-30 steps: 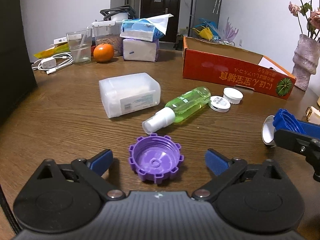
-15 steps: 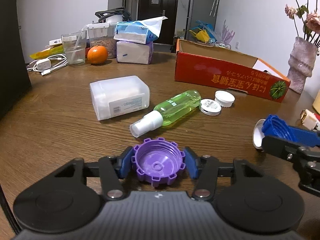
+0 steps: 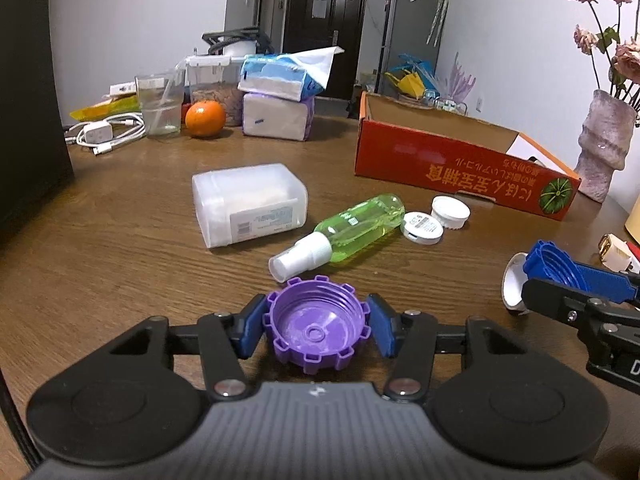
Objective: Organize rigid objects
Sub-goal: 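Carry the purple cap and blue cap over the cardboard box with both tools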
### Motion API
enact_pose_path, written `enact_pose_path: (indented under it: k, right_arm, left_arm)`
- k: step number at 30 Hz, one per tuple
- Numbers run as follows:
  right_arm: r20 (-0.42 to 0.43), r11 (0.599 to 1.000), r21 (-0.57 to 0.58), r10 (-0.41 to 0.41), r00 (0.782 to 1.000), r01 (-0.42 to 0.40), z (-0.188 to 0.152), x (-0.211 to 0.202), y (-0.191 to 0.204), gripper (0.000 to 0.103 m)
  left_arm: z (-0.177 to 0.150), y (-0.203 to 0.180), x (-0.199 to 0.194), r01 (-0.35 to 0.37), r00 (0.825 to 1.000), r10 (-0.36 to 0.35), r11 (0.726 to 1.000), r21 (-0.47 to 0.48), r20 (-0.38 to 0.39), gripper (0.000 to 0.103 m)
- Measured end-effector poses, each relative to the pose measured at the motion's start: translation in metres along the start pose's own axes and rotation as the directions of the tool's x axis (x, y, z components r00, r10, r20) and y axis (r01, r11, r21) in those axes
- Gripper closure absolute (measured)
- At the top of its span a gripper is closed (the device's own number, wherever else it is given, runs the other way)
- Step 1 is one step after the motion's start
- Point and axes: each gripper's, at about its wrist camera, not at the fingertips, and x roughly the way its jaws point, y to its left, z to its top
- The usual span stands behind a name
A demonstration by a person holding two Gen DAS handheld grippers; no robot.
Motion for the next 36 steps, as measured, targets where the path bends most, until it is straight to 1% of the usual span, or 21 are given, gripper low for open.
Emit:
enact_pose_path:
  k: [7, 17, 28, 36]
  right_arm:
    - [0.023, 1.000, 0.010, -0.018, 1.000, 0.017, 0.004, -0.006, -0.005, 0.050]
    - [0.076, 0.998, 0.029, -0.060, 0.995, 0.058, 0.022, -0.017, -0.021, 0.050]
    - [0.124, 0.992, 0.049, -0.118, 0.985, 0.112, 0.043, -0.020, -0.038, 0.050]
    - [0.144, 0.988, 0.073, -0.143, 0.979, 0.133, 0.058, -0.014, -0.051, 0.050]
  left_arm:
    - [0.008, -0.010, -0.013, 0.036, 0.998, -0.036, 0.999, 0.007, 0.049, 0.048]
    - [0.040, -0.031, -0.026, 0.061, 0.991, -0.061, 0.998, 0.009, 0.115, 0.048]
    - [0.067, -0.054, -0.025, 0.099, 0.982, -0.101, 0.995, 0.019, 0.159, 0.048]
    - [0.088, -0.062, -0.018, 0.117, 0.975, -0.114, 0.993, -0.005, 0.191, 0.048]
